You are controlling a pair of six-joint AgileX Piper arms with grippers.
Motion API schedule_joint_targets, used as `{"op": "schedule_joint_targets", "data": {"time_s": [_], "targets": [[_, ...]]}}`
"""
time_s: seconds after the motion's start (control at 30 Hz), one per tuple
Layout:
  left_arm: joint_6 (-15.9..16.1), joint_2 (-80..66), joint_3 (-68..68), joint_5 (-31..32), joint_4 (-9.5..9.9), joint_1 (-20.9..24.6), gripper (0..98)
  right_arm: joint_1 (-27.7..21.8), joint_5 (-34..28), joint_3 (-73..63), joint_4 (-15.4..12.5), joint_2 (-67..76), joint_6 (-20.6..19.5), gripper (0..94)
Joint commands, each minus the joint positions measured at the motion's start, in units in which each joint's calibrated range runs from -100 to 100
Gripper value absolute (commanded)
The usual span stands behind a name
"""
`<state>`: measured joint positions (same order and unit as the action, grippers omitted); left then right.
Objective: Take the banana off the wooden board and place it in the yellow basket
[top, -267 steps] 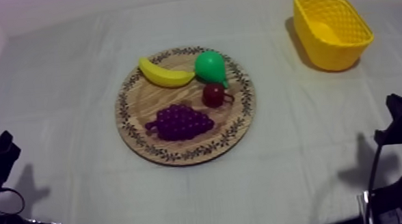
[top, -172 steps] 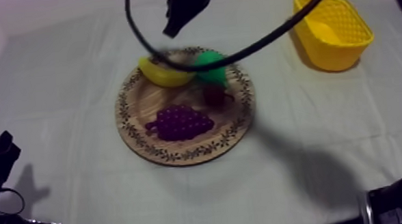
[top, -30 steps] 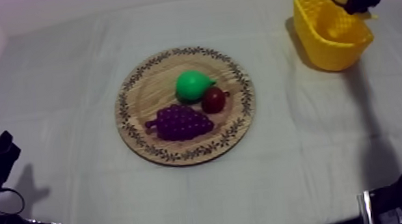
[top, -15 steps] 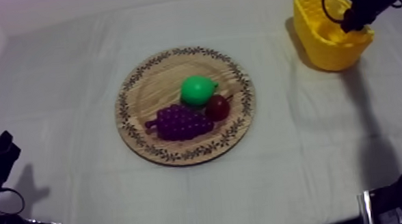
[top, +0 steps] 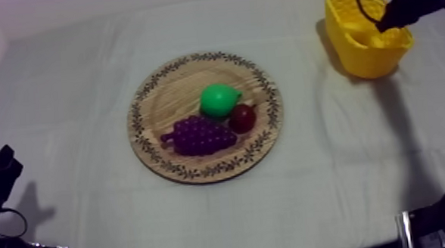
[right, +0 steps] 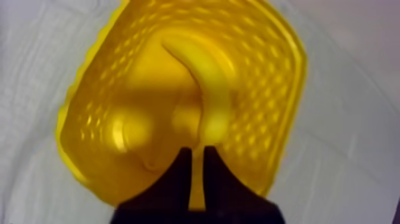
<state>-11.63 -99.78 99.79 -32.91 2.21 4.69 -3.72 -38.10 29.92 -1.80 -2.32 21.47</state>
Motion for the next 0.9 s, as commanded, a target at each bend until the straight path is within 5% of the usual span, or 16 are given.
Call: {"op": "schedule_joint_targets", "data": {"time_s": [0.0,0.13,0.33,0.87], "targets": [[-0.02,-0.05,-0.01,0.01,-0.03,-0.02,0.1,-0.94,1.67,2.64,-2.68,7.15,-0.87,1.7],[-0.02,-0.05,-0.01,0.01,-0.03,-0.02,0.1,-1.62,5.76,10.72,-5.99,17.87,-1.52,0.9],[-0.03,-0.05,-0.01,0.01,-0.03,-0.02,0.1,-0.38,13.7,26.48,-3.49,35.29,-9.01,0.7],[-0.02,-0.05,-0.01,0.01,-0.03,-0.02,0.1,2.77,1.93,51.16,0.16,75.17,-18.13,0.7]]}}
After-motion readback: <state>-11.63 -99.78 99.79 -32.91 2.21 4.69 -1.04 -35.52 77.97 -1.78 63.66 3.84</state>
